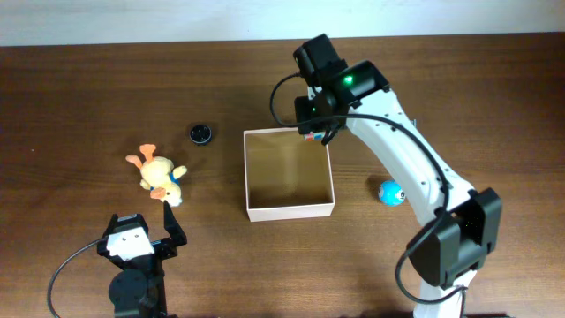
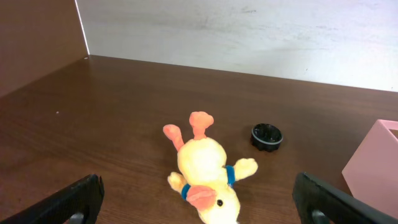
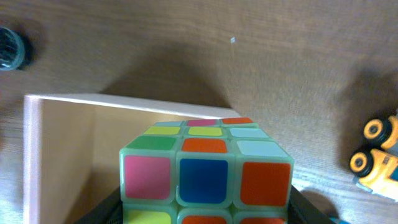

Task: Pack container
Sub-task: 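Lift the cube and carry it left over the box, then lower the cube into the box and open the right gripper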

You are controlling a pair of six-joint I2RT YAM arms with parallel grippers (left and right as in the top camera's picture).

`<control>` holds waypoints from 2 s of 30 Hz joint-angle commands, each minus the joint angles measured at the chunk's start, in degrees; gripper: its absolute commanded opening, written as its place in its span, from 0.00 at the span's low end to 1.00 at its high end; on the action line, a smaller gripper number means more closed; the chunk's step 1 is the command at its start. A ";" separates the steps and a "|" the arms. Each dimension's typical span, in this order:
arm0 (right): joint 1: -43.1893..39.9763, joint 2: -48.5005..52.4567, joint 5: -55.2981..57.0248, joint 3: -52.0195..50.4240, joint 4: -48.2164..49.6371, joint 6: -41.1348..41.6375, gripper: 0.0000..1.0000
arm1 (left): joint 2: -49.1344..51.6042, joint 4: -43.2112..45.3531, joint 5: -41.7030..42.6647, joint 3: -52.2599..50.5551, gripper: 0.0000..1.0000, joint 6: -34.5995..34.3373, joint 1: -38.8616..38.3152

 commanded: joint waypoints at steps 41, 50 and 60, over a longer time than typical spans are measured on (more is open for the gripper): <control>4.44 1.14 1.77 -10.45 7.41 5.27 0.50 | -0.17 0.28 0.61 -0.39 0.99 0.90 -0.22; 4.44 1.14 6.10 -10.45 7.41 5.64 0.50 | -0.17 0.28 0.59 -0.39 0.99 0.92 -0.22; 4.44 1.14 8.11 -10.45 7.82 5.64 0.50 | -0.17 0.28 0.59 -0.39 0.99 0.92 -0.22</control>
